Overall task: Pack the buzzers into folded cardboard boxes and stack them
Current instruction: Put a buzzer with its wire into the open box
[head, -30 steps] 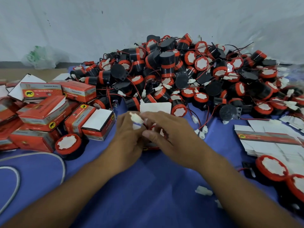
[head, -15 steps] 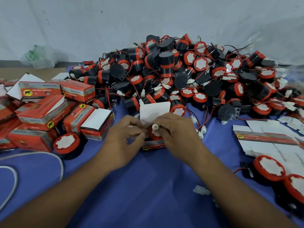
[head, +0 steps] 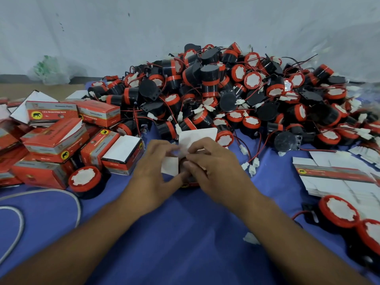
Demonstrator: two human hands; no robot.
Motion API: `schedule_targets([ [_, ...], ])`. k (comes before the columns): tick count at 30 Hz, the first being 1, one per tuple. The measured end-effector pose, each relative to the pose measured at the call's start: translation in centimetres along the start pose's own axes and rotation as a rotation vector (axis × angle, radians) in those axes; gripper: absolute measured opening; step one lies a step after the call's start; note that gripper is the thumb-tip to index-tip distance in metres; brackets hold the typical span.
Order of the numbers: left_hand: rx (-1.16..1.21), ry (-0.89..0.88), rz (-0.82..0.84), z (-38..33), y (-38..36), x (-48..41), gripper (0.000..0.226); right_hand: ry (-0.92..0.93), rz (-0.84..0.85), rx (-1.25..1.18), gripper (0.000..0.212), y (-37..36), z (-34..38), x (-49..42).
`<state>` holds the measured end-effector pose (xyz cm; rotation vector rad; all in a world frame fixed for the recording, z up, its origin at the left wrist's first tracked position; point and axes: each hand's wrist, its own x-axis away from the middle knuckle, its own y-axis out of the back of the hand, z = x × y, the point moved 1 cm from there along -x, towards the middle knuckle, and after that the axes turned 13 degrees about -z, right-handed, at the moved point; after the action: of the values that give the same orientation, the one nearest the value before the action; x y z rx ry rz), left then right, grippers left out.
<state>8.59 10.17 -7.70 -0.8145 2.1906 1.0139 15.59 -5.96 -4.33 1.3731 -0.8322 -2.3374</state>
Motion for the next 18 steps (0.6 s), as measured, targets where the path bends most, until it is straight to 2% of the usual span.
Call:
schedule_targets([
  [2, 0.049, 0.110, -0.014, -0.07, -0.03, 0.04, 0.063, -0.007, -0.044, -0.045, 0.012, -0.54, 0.34, 0.13],
  [5, 0.087, 0.118, -0.036, -0.23, -0.27, 0.12, 0.067, -0.094, -0.063, -0.141, 0.011, -1.16, 0.35, 0.41],
  [10, 0.142, 0.150, -0.031, -0.22, -0.34, 0.21, 0.075, -0.284, 0.008, -0.054, 0.013, -0.82, 0.21, 0.20],
  [14, 0.219, 0.211, 0.003, 0.27, -0.47, 0.37, 0.083, -0.235, 0.047, -0.072, 0.024, -0.27, 0.24, 0.16],
  [18, 0.333, 0.262, 0.056, 0.53, -0.62, 0.79, 0.090, -0.153, 0.159, 0.145, 0.032, -0.52, -0.09, 0.44],
])
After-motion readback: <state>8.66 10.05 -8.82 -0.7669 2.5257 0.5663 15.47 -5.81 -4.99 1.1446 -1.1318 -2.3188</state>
